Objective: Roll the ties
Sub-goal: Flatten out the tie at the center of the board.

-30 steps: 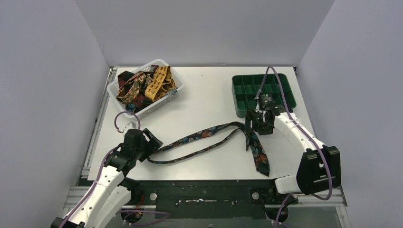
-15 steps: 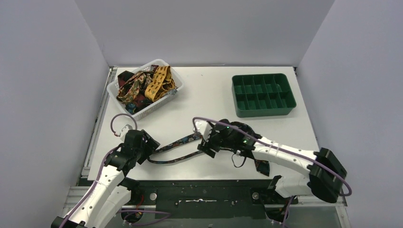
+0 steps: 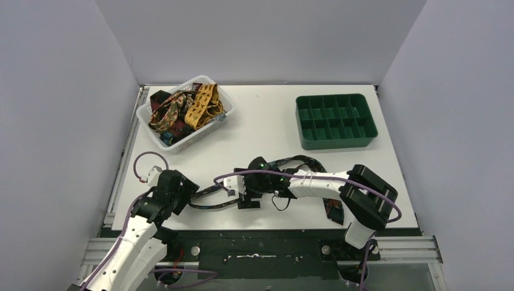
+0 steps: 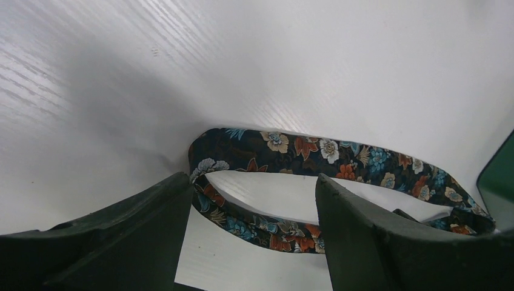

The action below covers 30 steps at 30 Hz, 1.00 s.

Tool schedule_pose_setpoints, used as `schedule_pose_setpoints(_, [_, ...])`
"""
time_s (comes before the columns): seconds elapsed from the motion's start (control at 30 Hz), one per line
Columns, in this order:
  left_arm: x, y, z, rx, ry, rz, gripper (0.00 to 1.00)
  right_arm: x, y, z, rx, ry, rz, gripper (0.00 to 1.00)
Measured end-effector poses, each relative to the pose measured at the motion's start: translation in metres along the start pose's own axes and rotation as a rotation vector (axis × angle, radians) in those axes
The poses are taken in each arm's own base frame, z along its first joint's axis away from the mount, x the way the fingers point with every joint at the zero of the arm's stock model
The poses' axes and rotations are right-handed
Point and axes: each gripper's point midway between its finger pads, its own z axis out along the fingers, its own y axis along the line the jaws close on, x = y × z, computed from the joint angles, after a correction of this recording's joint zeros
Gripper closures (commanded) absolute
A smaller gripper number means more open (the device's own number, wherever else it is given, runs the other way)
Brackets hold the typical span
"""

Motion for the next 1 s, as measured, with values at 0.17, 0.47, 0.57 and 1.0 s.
schedule_pose_setpoints(0.17, [0.006,0.01,0.006,-0.044,0.018,-0.002,0.28,0.003,-0.001,0.018,-0.047,-0.006,-0.04,0.12])
schedule_pose_setpoints(0.47, [0.005,0.008,0.006,-0.022,0.009,-0.009,0.28,0.01,-0.027,0.034,-0.078,-0.038,-0.023,0.1])
schedule_pose_setpoints(0.57, [0.004,0.006,0.005,-0.008,0.003,-0.013,0.28,0.012,-0.032,0.037,-0.114,-0.051,-0.005,0.11])
schedule_pose_setpoints(1.0, [0.0,0.001,0.0,0.021,-0.011,-0.019,0.28,0.009,-0.031,0.052,-0.252,-0.073,0.1,0.45])
